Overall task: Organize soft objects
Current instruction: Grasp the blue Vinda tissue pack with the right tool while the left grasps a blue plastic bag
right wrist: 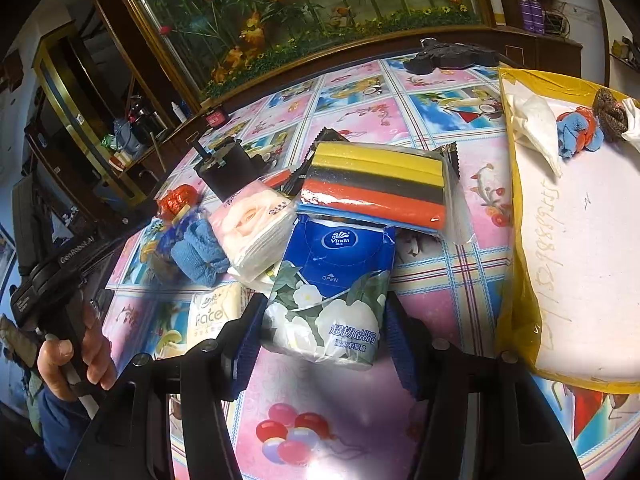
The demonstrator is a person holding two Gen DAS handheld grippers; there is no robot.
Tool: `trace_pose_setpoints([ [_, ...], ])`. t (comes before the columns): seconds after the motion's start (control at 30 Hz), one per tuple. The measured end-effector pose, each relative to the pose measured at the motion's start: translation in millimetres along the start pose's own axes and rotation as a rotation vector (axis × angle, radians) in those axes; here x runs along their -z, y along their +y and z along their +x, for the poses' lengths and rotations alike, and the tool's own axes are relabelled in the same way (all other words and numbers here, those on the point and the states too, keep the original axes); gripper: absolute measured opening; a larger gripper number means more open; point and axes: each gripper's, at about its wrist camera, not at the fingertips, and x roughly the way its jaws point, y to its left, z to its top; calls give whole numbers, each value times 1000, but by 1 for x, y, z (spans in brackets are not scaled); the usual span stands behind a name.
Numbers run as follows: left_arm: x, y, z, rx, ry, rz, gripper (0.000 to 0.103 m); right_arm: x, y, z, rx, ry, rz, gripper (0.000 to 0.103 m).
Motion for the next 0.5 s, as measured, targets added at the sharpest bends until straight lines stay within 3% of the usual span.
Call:
trace_pose_setpoints([
  [0.1,-1,2,1,-28,0,9,31,0,1,1,4,6,-1,56],
  [0.33,5,10,24,8,178,-26,31,-2,0,3,7,14,7,56],
  [0.43,8,7,21,-25,166,1,54,-3,0,5,6,16,3,56],
  [0.5,9,7,26,-28,190,-7,56,-3,0,5,4,19,2,56],
])
